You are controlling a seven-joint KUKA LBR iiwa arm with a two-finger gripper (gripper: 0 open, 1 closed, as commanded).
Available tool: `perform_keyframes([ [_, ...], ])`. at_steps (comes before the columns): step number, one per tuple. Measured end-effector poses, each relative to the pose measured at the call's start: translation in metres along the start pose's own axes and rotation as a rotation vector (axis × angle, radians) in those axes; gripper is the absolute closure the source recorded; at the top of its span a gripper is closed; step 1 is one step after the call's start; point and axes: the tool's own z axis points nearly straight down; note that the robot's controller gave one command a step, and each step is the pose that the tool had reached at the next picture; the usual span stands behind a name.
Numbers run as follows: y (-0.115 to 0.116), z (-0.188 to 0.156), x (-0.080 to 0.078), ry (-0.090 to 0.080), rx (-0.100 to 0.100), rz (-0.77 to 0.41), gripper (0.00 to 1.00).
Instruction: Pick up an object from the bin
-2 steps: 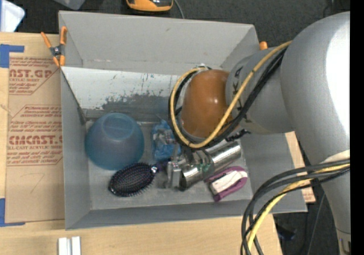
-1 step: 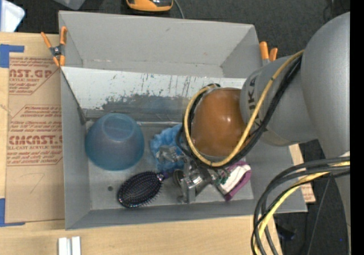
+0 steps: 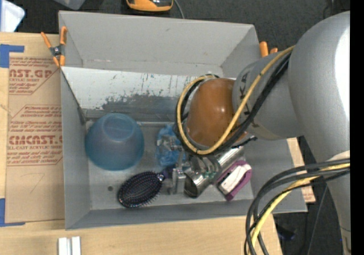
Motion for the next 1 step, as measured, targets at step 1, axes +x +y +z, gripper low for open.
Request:
perform_keyframes([
  [1, 0.0032, -0.0060, 0.0168, -0.012, -0.002, -0.184, 1.00],
])
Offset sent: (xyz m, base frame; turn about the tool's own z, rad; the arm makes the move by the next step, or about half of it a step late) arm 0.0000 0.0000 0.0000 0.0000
